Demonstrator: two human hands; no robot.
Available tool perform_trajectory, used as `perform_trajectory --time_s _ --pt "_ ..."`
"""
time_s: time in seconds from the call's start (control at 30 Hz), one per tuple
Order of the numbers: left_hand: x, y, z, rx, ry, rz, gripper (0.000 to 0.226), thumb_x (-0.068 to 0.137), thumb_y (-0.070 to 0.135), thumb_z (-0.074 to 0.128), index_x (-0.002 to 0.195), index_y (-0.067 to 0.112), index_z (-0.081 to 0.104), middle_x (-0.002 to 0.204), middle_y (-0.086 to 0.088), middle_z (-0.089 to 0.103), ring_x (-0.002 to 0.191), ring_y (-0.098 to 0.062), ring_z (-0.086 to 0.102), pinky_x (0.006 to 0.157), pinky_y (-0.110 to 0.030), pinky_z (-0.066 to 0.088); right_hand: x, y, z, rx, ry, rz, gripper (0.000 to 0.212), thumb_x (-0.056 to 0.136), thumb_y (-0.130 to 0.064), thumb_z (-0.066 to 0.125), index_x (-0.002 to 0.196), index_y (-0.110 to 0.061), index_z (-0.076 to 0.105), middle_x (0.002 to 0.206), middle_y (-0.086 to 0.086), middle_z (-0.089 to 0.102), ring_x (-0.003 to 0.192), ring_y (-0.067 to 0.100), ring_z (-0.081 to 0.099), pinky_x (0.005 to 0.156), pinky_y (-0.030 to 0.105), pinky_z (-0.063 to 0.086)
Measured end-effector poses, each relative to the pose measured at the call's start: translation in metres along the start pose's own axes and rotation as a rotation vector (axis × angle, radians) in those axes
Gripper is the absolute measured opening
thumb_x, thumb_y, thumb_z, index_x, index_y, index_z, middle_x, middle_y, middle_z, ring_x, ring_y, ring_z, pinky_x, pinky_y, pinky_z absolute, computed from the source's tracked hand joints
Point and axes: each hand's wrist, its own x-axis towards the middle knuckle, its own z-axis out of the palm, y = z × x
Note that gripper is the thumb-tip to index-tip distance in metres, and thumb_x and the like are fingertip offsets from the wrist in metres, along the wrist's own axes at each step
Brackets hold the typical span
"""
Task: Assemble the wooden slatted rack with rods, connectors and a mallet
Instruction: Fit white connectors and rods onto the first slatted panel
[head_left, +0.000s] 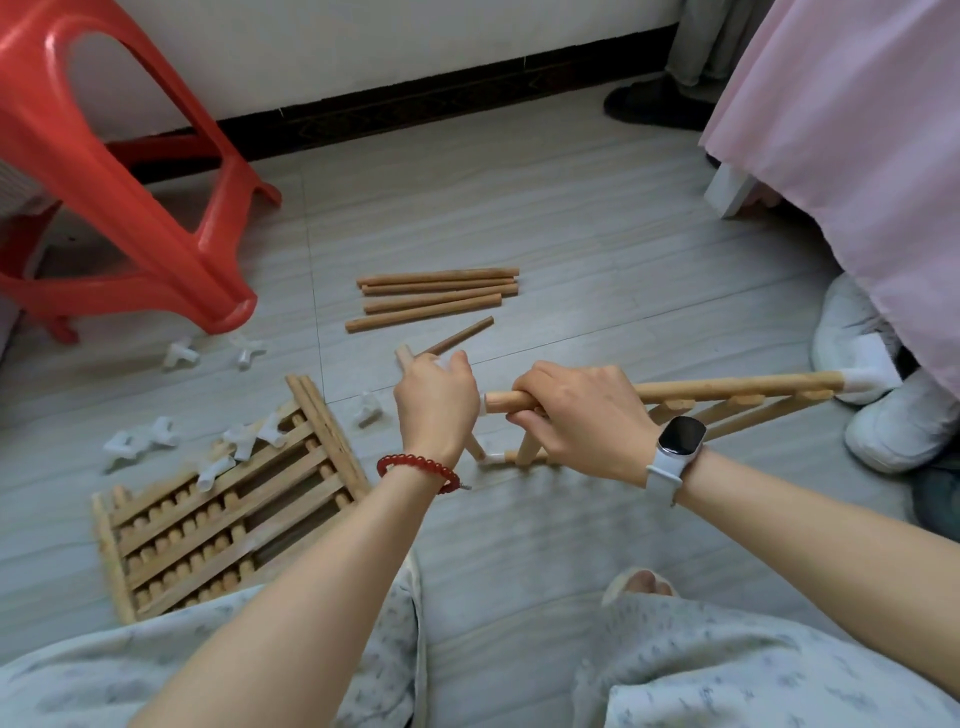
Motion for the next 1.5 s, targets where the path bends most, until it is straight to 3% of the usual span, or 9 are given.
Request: perform_trajectory --time_s 0.3,0.47,0.7,0.87,1.03,1.13,1.3,1.43,1.5 --pt "-0.004 -0.001 0.0 0.082 0.039 0.086 0.024 0.099 0.025 0.04 0.094 0.005 0.053 0.085 -0.009 0.053 0.06 -0.008 0.041 0.048 -0.024 0.03 -0.007 -0.004 -0.001 -0.027 -0.01 -0.008 0.016 0.072 -0.034 0.06 0.07 -0.019 0.066 0.062 -0.006 0.061 0.04 0.02 0.053 0.047 0.015 0.0" --pt "-0.014 -0.007 0.006 0.088 0.081 0.129 0.029 0.099 0.026 0.041 0.102 0.002 0.055 0.086 -0.007 0.054 0.067 -0.013 0.046 0.054 -0.027 0.034 -0.008 -0.002 -0.005 0.019 -0.129 -0.03 0.026 0.094 -0.036 0.05 0.103 -0.016 0.062 0.101 -0.001 0.063 0.082 0.027 0.061 0.058 0.029 0.026" --pt "-0.003 -0.004 0.009 0.01 0.015 0.085 0.047 0.097 0.042 0.043 0.114 0.0 0.055 0.108 -0.015 0.058 0.088 -0.023 0.052 0.063 -0.027 0.034 0.001 0.003 -0.004 0.028 -0.161 -0.007 0.029 0.096 -0.04 0.045 0.113 -0.019 0.057 0.112 -0.004 0.059 0.094 0.025 0.059 0.065 0.029 0.028" --pt "0.01 -0.001 0.002 -0.134 -0.182 0.015 0.037 0.095 0.04 0.048 0.073 0.01 0.053 0.1 -0.014 0.054 0.077 -0.02 0.05 0.061 -0.03 0.036 -0.002 0.016 -0.021 -0.018 -0.263 -0.114 0.049 0.091 -0.051 0.048 0.132 -0.025 0.04 0.117 -0.005 0.049 0.102 0.018 0.052 0.073 0.03 0.034" --pt "0.025 0.011 -0.009 -0.338 -0.559 -0.242 0.024 0.092 0.033 0.058 0.081 0.013 0.054 0.072 0.0 0.051 0.063 -0.012 0.048 0.065 -0.024 0.038 -0.018 0.046 -0.029 -0.212 -0.184 -0.046 0.044 0.089 -0.052 0.033 0.093 -0.02 0.063 0.08 -0.004 0.06 0.064 0.02 0.062 0.046 0.026 0.029" --pt "0.033 0.013 -0.002 -0.355 -0.398 -0.232 0.027 0.091 0.026 0.057 0.068 0.014 0.05 0.062 0.0 0.047 0.057 -0.014 0.043 0.063 -0.028 0.036 -0.009 0.045 -0.024 -0.251 -0.103 -0.034 0.04 0.088 -0.047 0.034 0.08 -0.02 0.062 0.067 -0.007 0.059 0.05 0.019 0.059 0.042 0.023 0.025" --pt "0.048 0.022 0.001 -0.394 -0.294 -0.241 0.028 0.09 0.02 0.054 0.065 0.013 0.046 0.062 -0.001 0.046 0.055 -0.014 0.042 0.051 -0.026 0.031 0.009 0.046 -0.029 -0.204 -0.19 -0.055 0.048 0.093 -0.06 0.03 0.113 -0.021 0.05 0.103 -0.007 0.058 0.089 0.022 0.062 0.06 0.029 0.028" --pt "0.049 0.02 0.001 -0.443 -0.249 -0.247 0.028 0.091 0.017 0.052 0.064 0.013 0.046 0.059 0.0 0.046 0.054 -0.014 0.041 0.053 -0.026 0.031 0.018 0.033 -0.016 -0.287 -0.155 0.021 0.051 0.084 -0.058 0.028 0.069 -0.016 0.052 0.057 -0.004 0.053 0.036 0.02 0.049 0.046 0.02 -0.001" --pt "0.048 0.02 0.001 -0.483 -0.243 -0.267 0.025 0.092 0.016 0.051 0.067 0.014 0.046 0.06 0.0 0.045 0.055 -0.012 0.039 0.053 -0.025 0.03 0.018 0.034 -0.008 -0.242 -0.073 0.011 0.048 0.082 -0.056 0.031 0.064 -0.017 0.05 0.051 -0.005 0.049 0.029 0.019 0.042 0.046 0.017 -0.003"
